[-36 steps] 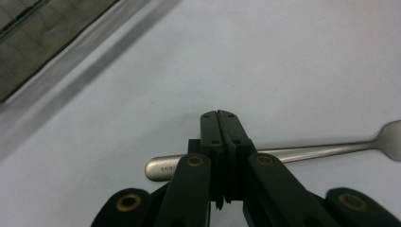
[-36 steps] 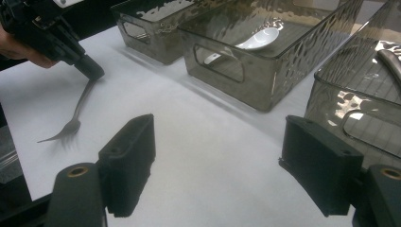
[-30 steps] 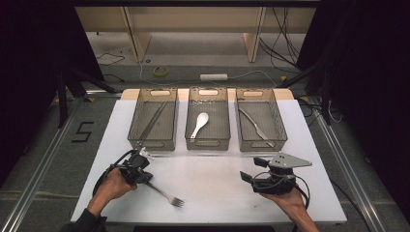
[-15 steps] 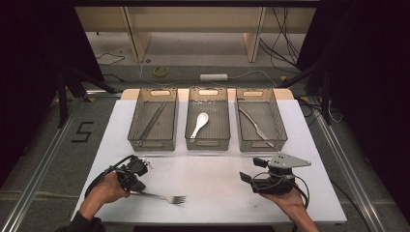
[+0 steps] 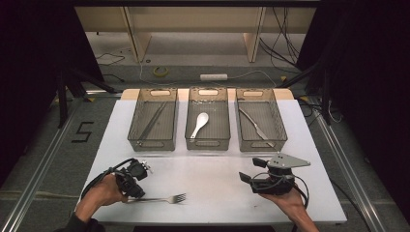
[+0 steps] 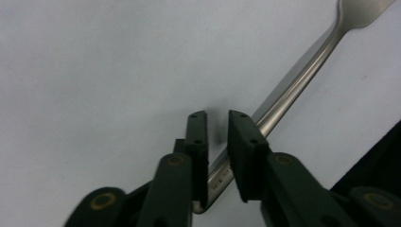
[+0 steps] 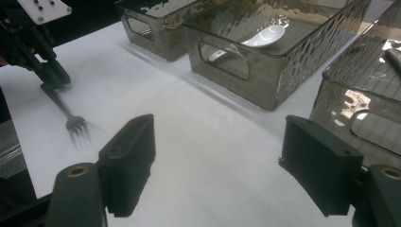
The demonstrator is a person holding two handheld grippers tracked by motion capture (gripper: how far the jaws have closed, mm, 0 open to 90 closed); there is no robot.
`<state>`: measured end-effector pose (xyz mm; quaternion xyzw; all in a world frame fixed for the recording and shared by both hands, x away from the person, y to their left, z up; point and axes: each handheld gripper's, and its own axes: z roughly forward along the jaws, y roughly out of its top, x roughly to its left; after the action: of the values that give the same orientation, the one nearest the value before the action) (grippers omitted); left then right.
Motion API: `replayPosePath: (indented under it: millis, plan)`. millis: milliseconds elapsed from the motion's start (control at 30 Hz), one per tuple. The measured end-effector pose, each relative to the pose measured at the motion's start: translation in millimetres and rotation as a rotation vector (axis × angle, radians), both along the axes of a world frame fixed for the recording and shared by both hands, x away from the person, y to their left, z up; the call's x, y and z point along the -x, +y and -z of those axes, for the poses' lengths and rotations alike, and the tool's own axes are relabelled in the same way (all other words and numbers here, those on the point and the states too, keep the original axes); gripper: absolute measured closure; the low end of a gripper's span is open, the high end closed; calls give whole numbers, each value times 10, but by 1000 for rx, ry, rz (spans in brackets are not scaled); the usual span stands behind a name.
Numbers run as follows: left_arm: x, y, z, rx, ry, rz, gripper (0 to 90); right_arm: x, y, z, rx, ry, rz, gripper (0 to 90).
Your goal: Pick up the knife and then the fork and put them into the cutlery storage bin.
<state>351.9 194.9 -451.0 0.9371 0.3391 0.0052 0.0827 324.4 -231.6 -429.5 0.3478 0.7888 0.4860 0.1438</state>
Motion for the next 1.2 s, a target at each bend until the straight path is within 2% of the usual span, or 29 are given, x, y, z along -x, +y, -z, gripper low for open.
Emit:
replayPosePath:
  millis: [33,167,267,367,567,867,967,1200]
  plan:
    - [10,-4,-20,7,0,6,654,-1,0,1,0,1,0,275]
    - [58,-59,-52,36,2,63,517,-5,4,5,0,7,-5,275]
    - [85,-100,-22,20,9,109,420,-6,7,6,-1,8,-10,274]
    - [107,-127,13,10,0,143,393,-1,10,4,1,10,-14,273]
    - [126,-156,52,1,-15,161,476,-4,13,9,0,14,-20,271]
    - [140,-161,73,6,-6,192,617,-5,15,9,4,14,-21,270]
    - [153,-177,78,14,-7,204,649,-6,17,10,8,15,-24,271]
    - [151,-177,94,-1,-1,216,693,-5,17,8,9,14,-22,271]
